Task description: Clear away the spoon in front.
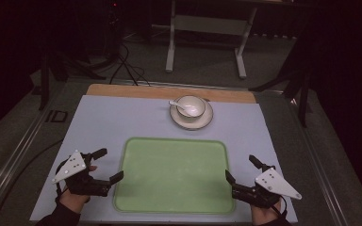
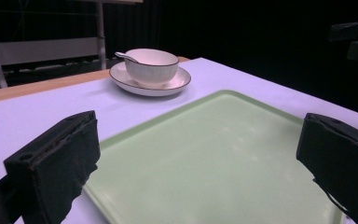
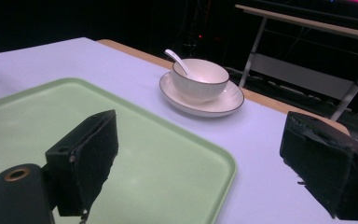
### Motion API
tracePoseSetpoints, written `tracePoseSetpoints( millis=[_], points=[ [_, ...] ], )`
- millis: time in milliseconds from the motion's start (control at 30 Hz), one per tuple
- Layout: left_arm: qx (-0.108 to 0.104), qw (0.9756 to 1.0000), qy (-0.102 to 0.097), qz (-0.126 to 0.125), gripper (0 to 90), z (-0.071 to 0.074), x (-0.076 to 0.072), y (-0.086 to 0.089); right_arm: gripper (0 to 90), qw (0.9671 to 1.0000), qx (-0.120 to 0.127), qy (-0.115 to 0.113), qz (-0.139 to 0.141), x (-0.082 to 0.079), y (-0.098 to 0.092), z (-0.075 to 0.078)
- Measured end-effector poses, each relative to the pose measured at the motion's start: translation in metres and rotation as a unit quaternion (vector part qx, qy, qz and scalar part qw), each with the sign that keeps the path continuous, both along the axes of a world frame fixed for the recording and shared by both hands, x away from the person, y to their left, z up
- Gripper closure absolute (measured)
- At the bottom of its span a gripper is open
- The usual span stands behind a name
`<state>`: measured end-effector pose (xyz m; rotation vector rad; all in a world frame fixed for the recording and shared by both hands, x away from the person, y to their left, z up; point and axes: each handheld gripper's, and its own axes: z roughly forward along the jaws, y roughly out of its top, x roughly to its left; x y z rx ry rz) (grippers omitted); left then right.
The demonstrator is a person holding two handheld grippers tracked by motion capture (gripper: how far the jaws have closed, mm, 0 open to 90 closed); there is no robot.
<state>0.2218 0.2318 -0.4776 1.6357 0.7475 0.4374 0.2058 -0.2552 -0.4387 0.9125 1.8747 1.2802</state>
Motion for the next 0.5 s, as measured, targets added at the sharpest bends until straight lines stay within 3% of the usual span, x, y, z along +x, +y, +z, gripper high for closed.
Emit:
tracePoseSetpoints(
  millis=[500],
  points=[
    [0.005, 0.9999, -0.005, -0.009, 0.0, 0.0004, -0.0005, -0.0038, 11.2, 0.9997, 0.017, -0.017, 0.009, -0.004, -0.0038, 0.0035]
  ],
)
